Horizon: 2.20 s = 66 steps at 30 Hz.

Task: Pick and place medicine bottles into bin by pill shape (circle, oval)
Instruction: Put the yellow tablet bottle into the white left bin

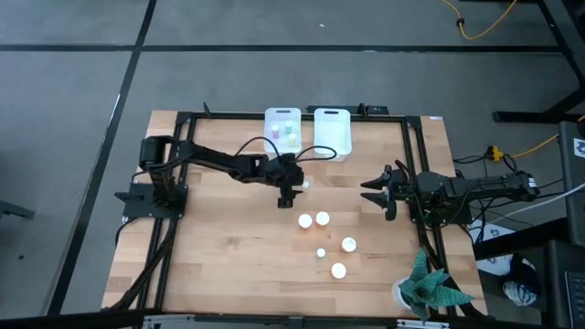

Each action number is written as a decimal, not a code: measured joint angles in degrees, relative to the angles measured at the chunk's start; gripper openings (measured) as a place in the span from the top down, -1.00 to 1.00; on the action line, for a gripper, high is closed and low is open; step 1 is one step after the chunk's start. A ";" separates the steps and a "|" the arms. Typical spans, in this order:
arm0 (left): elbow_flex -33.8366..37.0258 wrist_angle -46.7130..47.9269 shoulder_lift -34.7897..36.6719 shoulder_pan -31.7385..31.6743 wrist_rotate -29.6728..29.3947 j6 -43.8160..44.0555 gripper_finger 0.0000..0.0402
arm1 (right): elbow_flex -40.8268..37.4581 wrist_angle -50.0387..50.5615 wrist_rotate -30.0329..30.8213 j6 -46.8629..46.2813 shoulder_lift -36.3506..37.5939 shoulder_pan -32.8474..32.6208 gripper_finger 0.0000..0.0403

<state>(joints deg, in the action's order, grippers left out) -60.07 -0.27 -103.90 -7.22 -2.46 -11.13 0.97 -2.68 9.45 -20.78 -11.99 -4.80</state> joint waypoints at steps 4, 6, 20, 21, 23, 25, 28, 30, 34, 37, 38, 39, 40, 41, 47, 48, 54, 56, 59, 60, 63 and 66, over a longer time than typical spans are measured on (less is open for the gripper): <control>0.00 -1.38 -0.81 0.01 0.00 0.02 -0.18 | 0.00 0.02 0.00 0.00 0.00 0.01 0.10; 0.15 -1.71 -1.15 0.00 0.00 -0.01 -0.18 | 0.00 0.02 0.00 0.00 0.00 0.02 0.10; 0.02 -7.92 -4.73 0.00 0.00 -0.09 -0.18 | 0.00 -0.10 -0.01 -0.10 0.02 0.01 0.10; 0.02 -7.63 -4.74 0.00 -0.01 -0.05 -0.18 | 0.00 -0.13 0.00 -0.09 0.02 0.00 0.10; 0.02 -7.70 -4.95 0.00 0.00 -0.07 -0.18 | 0.00 0.05 0.00 -0.13 0.03 0.00 0.10; 0.02 -8.06 -5.58 0.00 0.00 -0.03 -0.18 | 0.00 -0.05 0.00 -0.09 0.04 0.00 0.10; 0.13 -8.24 -5.60 0.00 0.00 -0.05 -0.18 | 0.00 0.01 0.00 -0.11 0.04 0.00 0.10; 0.08 -8.37 -5.62 0.00 0.00 0.05 -0.17 | 0.00 0.01 0.00 -0.09 0.04 0.02 0.10; 0.08 -9.57 -5.66 0.00 0.00 0.09 -0.17 | 0.00 0.04 0.00 -0.08 0.04 0.02 0.10; 0.08 -9.79 -5.66 0.00 0.00 0.33 -0.12 | 0.00 0.02 0.00 -0.09 0.04 0.00 0.10; 0.08 -9.86 -5.66 0.00 0.00 0.36 -0.10 | 0.00 0.05 0.00 -0.08 0.04 0.01 0.10; 0.08 -9.89 -5.66 0.00 0.00 0.40 -0.07 | 0.00 0.03 0.00 -0.06 0.04 0.01 0.10; 0.08 -9.85 -5.66 0.00 0.00 0.41 -0.04 | 0.00 0.02 0.00 -0.06 0.04 0.00 0.10; 0.08 -9.77 -5.66 0.00 0.00 0.41 0.00 | 0.00 0.04 0.00 -0.06 0.04 0.01 0.10; 0.08 -9.54 -5.66 0.00 0.00 1.84 0.22 | 0.00 0.05 0.00 -0.05 0.04 0.01 0.10; 0.08 -9.58 -5.66 0.00 0.00 2.19 0.26 | 0.00 0.05 0.00 -0.06 0.04 0.00 0.10; -0.89 -6.80 -1.11 -0.32 0.05 2.85 0.48 | 0.00 0.07 0.00 -0.12 0.04 0.02 0.10; -1.91 -4.21 2.22 -1.14 0.00 2.52 0.50 | 0.00 0.34 0.00 -0.13 0.04 0.01 0.10; -2.69 -0.14 8.49 -3.13 -0.26 1.35 0.50 | 0.00 0.46 0.00 -0.15 0.04 0.00 0.10; -2.71 1.05 10.74 -3.98 -0.65 0.91 0.50 | 0.00 0.46 0.00 -0.13 0.02 0.00 0.10; -2.76 5.20 16.86 -7.21 -3.45 -0.99 0.50 | 0.00 0.48 0.00 -0.14 0.02 0.01 0.10; -2.76 9.93 20.52 -11.29 -4.51 -1.35 0.50 | 0.00 0.50 0.00 -0.13 0.02 0.00 0.10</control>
<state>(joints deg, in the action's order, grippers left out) -62.83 9.67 -83.39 -18.51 -6.97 -12.49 0.97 -2.18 9.45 -20.91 -11.97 -4.80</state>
